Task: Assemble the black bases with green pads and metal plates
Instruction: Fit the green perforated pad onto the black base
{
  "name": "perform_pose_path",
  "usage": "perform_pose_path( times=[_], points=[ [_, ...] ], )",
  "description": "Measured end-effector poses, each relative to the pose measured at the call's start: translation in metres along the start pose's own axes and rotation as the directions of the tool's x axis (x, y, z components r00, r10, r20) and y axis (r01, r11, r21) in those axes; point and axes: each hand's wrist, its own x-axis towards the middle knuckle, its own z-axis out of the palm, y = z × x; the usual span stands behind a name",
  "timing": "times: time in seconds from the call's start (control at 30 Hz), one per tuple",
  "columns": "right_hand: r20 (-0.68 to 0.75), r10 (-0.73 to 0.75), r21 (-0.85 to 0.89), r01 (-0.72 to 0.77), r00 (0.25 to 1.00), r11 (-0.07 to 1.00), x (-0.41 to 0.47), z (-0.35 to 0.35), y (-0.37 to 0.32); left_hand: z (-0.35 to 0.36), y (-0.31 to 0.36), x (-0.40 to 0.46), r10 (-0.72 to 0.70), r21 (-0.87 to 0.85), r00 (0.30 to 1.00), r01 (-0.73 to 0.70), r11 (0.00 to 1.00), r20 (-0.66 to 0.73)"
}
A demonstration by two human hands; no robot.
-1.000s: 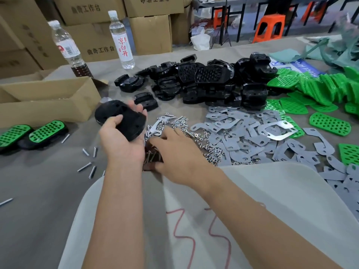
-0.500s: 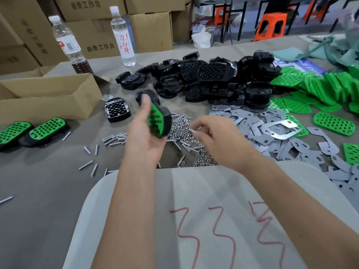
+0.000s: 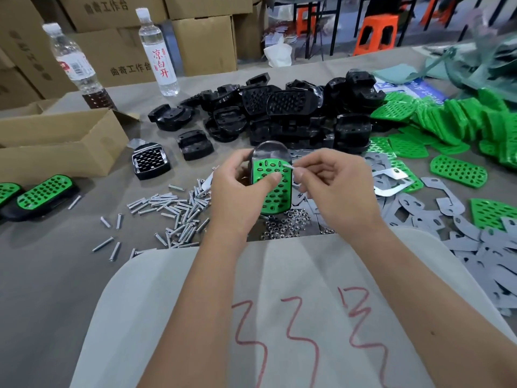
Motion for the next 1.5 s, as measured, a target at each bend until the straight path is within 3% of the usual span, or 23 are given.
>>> perform_pose_path(
  times=[0.17, 0.3, 0.37, 0.43, 0.5, 0.53, 0.6, 0.67, 0.73, 0.77, 0.83, 0.9, 0.93, 1.07, 1.2, 1.27, 1.4, 1.5],
  points=[
    [-0.067, -0.130, -0.251, 0.110, 0.989, 0.962, -0.001, 0.001, -0.002, 0.002, 0.000, 0.000, 0.123, 0.142, 0.992, -0.127, 0.982, 0.035],
    [-0.010, -0.240, -0.436, 0.211, 0.971, 0.875, 0.000, 0.001, -0.007, 0.005, 0.004, -0.002, 0.220, 0.275, 0.974, -0.227, 0.934, 0.057],
    [-0.026, -0.118, -0.344, 0.102, 0.993, 0.933, 0.001, 0.000, -0.007, 0.004, 0.005, -0.003, 0.252, 0.295, 0.965, -0.261, 0.919, 0.068],
    [-0.024, 0.129, -0.018, -0.130, 0.991, 0.991, 0.002, -0.003, -0.006, 0.003, 0.006, -0.003, 0.271, 0.278, 0.960, -0.280, 0.919, 0.071],
    [0.038, 0.279, 0.251, -0.279, 0.960, 0.927, 0.001, -0.005, -0.009, 0.002, 0.008, -0.003, 0.286, 0.264, 0.956, -0.294, 0.919, 0.070],
    [0.056, 0.299, 0.304, -0.301, 0.953, 0.904, 0.001, -0.006, -0.009, 0.002, 0.009, -0.003, 0.289, 0.257, 0.955, -0.298, 0.920, 0.072],
    [0.041, 0.234, 0.228, -0.237, 0.971, 0.944, 0.001, -0.006, -0.008, 0.001, 0.008, -0.003, 0.280, 0.243, 0.956, -0.292, 0.925, 0.082],
    [0.007, 0.015, -0.068, -0.015, 1.000, 0.998, 0.000, -0.005, -0.005, -0.001, 0.007, -0.002, 0.249, 0.214, 0.962, -0.268, 0.940, 0.109],
    [0.036, -0.204, -0.323, 0.205, 0.978, 0.924, -0.001, -0.003, -0.006, -0.003, 0.006, -0.001, 0.231, 0.186, 0.964, -0.253, 0.949, 0.135],
    [0.028, -0.228, -0.346, 0.223, 0.973, 0.911, 0.000, -0.001, -0.005, -0.003, 0.006, -0.001, 0.229, 0.177, 0.963, -0.252, 0.951, 0.142],
    [-0.013, -0.044, -0.116, 0.042, 0.999, 0.992, 0.001, 0.000, -0.004, -0.002, 0.007, -0.002, 0.232, 0.151, 0.962, -0.253, 0.956, 0.142],
    [0.022, 0.177, 0.230, -0.178, 0.984, 0.957, 0.002, -0.002, -0.004, 0.001, 0.008, -0.005, 0.241, 0.128, 0.960, -0.259, 0.957, 0.142],
    [0.037, 0.210, 0.301, -0.212, 0.977, 0.930, 0.002, -0.003, -0.004, 0.003, 0.009, -0.006, 0.240, 0.115, 0.960, -0.257, 0.960, 0.143],
    [-0.018, 0.228, 0.346, -0.208, 0.973, 0.915, 0.003, -0.006, -0.001, 0.008, 0.009, -0.008, 0.168, -0.081, 0.976, -0.157, 0.984, 0.140],
    [0.118, 0.258, 0.270, -0.281, 0.959, 0.921, 0.005, -0.011, 0.005, 0.001, 0.009, -0.005, 0.090, -0.253, 0.986, -0.052, 0.966, 0.138],
    [0.191, 0.220, 0.291, -0.269, 0.957, 0.918, 0.005, -0.010, 0.004, -0.002, 0.010, -0.003, 0.073, -0.259, 0.986, -0.033, 0.965, 0.148],
    [0.088, 0.166, 0.207, -0.181, 0.982, 0.961, 0.002, 0.001, 0.000, -0.008, 0.010, -0.001, 0.026, -0.256, 0.988, 0.013, 0.967, 0.149],
    [0.077, 0.162, 0.128, -0.171, 0.984, 0.977, -0.005, 0.013, -0.003, -0.012, 0.009, 0.004, -0.040, -0.244, 0.999, 0.046, 0.969, 0.030]
  ],
)
